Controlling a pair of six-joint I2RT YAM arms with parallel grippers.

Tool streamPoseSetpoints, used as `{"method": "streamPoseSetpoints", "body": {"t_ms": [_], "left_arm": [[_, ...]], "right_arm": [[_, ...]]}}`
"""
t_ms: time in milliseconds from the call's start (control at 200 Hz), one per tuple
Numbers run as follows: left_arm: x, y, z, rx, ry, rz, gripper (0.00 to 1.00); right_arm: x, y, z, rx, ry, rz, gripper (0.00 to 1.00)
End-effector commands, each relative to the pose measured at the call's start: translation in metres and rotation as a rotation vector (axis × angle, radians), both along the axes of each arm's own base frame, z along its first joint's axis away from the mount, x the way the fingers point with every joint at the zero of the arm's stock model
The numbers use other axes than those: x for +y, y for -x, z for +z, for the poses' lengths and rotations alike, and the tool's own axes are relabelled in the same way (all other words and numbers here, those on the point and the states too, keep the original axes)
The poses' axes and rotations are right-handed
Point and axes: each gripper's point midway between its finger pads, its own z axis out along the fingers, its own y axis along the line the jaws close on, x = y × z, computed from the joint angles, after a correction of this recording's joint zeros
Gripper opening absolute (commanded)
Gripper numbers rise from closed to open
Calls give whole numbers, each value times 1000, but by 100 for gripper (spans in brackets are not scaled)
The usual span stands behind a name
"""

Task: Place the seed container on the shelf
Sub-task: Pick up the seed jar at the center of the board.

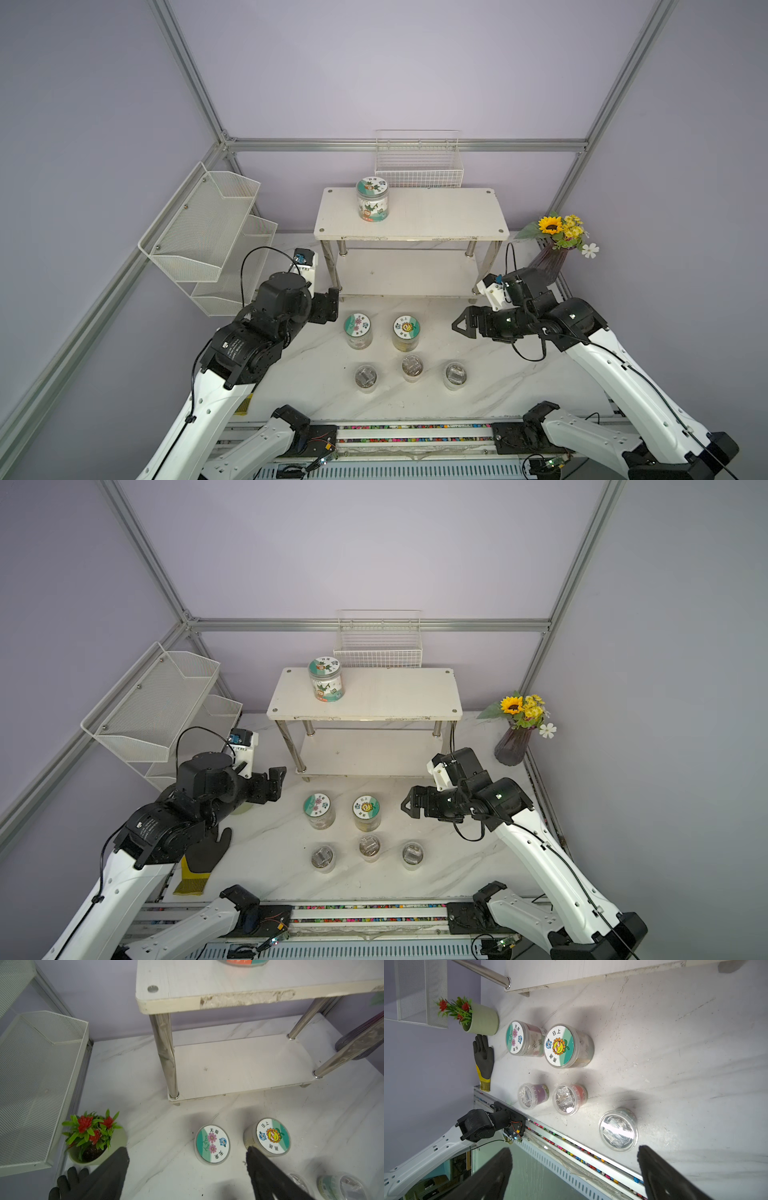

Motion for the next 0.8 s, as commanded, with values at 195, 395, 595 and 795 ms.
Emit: {"method": "streamPoseSetpoints", "body": {"t_ms": [195,395,595,795], "left_arm": [[-20,-4,-75,291,-28,33,91],[-39,-19,-107,424,-85,19,98],[-49,-29,-130,517,-129,19,100],[-53,-30,-162,590,-145,28,100]], "right_arm": [[-8,-5,3,-77,-8,-56,97],[-11,-3,0,-81,5,-59,97],[-14,-3,-1,-81,18,-60,97],[-12,-4,-5,-79,22,-50,97]]}}
